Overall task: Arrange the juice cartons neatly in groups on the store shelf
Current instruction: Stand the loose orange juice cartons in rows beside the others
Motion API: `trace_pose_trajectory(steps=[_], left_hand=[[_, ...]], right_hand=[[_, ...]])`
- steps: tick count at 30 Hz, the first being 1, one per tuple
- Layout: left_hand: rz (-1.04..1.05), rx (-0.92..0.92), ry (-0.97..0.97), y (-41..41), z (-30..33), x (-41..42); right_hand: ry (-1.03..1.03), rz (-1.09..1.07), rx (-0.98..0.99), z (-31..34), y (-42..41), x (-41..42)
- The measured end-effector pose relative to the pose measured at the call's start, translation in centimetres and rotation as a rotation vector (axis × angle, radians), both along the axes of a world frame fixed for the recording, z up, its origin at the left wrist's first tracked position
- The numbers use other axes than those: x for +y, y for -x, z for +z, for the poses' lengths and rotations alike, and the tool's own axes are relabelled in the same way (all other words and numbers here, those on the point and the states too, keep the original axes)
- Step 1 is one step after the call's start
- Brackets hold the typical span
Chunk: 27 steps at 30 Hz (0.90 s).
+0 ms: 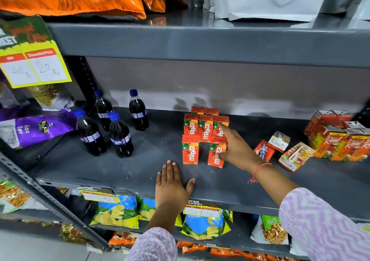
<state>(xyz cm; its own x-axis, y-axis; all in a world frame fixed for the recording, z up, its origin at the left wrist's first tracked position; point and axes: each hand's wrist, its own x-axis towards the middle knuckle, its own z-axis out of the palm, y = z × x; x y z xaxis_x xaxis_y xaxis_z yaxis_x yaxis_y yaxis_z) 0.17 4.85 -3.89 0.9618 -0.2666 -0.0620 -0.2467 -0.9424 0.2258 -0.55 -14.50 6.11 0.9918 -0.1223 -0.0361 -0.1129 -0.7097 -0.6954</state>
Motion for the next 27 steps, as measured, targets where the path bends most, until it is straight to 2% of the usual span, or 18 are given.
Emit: trace_pose_trajectory(steps=[2,6,17,27], left_hand=[[-0.001,-0.001,-0.001,0.0,0.0,0.0],[0.004,-0.014,-0.005,-0.1,-0.2,0.0],[0.016,-0.003,0.016,-0.1,-0.6,0.0],[0.016,0.005,-0.003,-0.1,-0.3,-0.1]], right_hand=[[-0.132,-0.108,0.024,-0.4,0.1,0.0],[-0.204,-0.157,0.063,-1.4,-0.7,-0.4],[-0.332,0.072,0.272,-0.7,-4.0,-2.5],[-0.376,-0.111,0.161,-5.2,-2.1,-0.6]])
